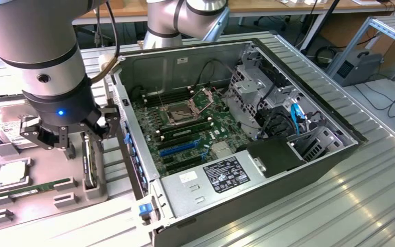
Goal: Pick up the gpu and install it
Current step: 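Pick up the gpu and move the gpu toward the slot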
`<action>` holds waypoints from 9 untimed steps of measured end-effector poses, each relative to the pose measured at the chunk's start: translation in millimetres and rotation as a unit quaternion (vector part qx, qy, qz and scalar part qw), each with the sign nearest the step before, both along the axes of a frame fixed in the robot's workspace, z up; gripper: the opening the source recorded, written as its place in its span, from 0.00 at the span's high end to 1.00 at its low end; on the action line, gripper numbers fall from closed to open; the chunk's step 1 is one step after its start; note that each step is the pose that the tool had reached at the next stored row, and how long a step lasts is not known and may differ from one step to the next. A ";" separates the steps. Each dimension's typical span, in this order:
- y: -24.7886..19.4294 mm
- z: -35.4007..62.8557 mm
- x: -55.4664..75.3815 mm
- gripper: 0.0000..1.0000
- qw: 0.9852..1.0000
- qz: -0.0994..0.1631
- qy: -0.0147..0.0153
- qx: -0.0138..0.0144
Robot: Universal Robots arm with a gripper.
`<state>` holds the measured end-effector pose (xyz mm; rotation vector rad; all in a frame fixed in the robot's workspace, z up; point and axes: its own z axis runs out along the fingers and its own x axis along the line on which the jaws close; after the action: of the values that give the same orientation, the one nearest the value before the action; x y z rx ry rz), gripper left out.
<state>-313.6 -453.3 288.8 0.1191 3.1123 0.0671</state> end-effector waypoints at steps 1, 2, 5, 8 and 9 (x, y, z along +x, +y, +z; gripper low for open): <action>0.0 -0.2 0.0 0.46 1.000 0.000 0.000 0.000; 0.0 -0.4 0.0 0.46 1.000 0.000 0.000 0.000; 0.0 -1.2 0.0 0.46 1.000 0.000 0.000 0.000; 0.0 -1.9 0.0 0.46 1.000 0.000 0.000 0.000; 0.0 -2.1 0.0 0.46 1.000 0.000 0.000 0.000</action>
<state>-313.6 -453.2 286.7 0.1192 3.1123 0.0672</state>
